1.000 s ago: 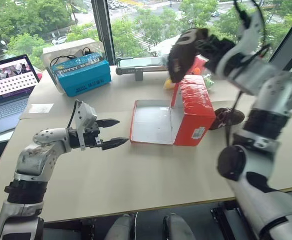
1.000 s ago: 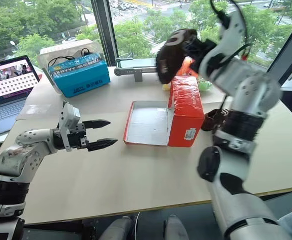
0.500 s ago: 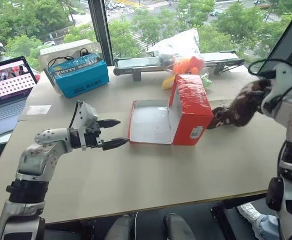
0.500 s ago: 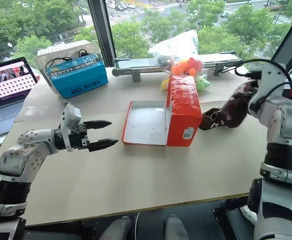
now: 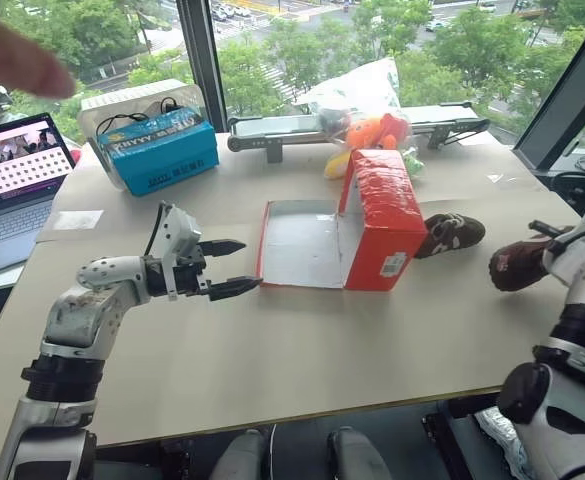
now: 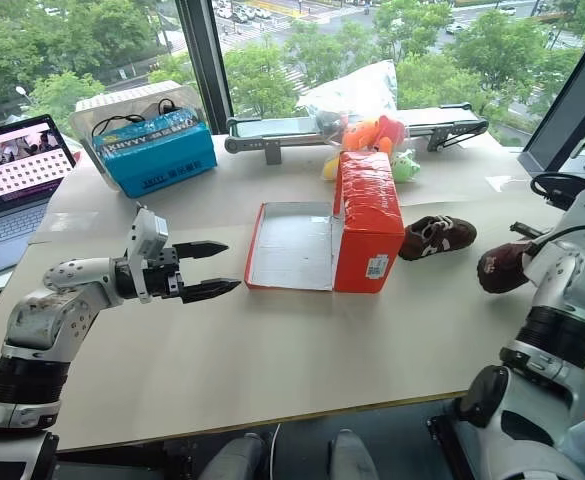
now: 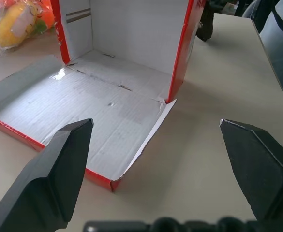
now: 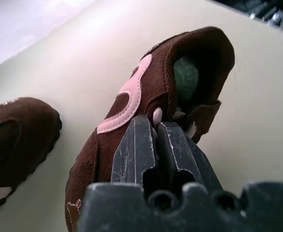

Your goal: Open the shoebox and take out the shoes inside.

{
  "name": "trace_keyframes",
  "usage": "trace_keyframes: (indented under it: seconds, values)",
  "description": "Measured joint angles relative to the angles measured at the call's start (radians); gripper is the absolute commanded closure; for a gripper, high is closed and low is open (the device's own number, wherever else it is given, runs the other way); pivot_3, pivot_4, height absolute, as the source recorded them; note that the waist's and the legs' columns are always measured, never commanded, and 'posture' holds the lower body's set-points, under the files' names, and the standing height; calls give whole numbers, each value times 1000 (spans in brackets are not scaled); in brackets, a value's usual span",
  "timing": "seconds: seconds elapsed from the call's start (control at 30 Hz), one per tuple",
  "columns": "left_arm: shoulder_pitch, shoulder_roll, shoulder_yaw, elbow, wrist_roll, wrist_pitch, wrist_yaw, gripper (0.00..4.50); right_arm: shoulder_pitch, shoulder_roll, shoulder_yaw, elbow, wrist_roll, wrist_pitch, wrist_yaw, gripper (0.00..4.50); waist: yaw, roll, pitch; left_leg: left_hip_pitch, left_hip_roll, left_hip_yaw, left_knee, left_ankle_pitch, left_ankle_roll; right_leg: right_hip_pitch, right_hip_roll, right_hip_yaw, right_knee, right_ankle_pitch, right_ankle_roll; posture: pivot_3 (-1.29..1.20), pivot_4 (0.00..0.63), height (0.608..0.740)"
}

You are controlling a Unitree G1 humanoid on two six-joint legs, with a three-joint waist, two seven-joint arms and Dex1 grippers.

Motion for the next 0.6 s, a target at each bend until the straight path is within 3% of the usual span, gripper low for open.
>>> trace_keyframes:
  seconds: [0.37, 0.57, 0.6]
  values:
    - [0, 3, 0, 1, 1, -1, -6, 0, -103, 260, -45, -84, 55, 29, -128, 4471, -4, 0, 0, 2, 1, -2, -1, 0, 0, 0, 1, 1, 0, 3, -5, 0, 150, 740]
    - [1, 4, 0, 0, 1, -1, -4, 0, -104, 314, -79, -106, 55, -2, -192, 4471, -3, 0, 0, 2, 1, -2, -1, 0, 0, 0, 2, 1, 0, 3, -5, 0, 150, 740]
    - [1, 4, 0, 0, 0, -1, -3, 0, -99, 314, -79, -105, 55, -11, -192, 4107, -3, 0, 0, 2, 1, -2, -1, 0, 0, 0, 2, 1, 0, 3, -5, 0, 150, 740]
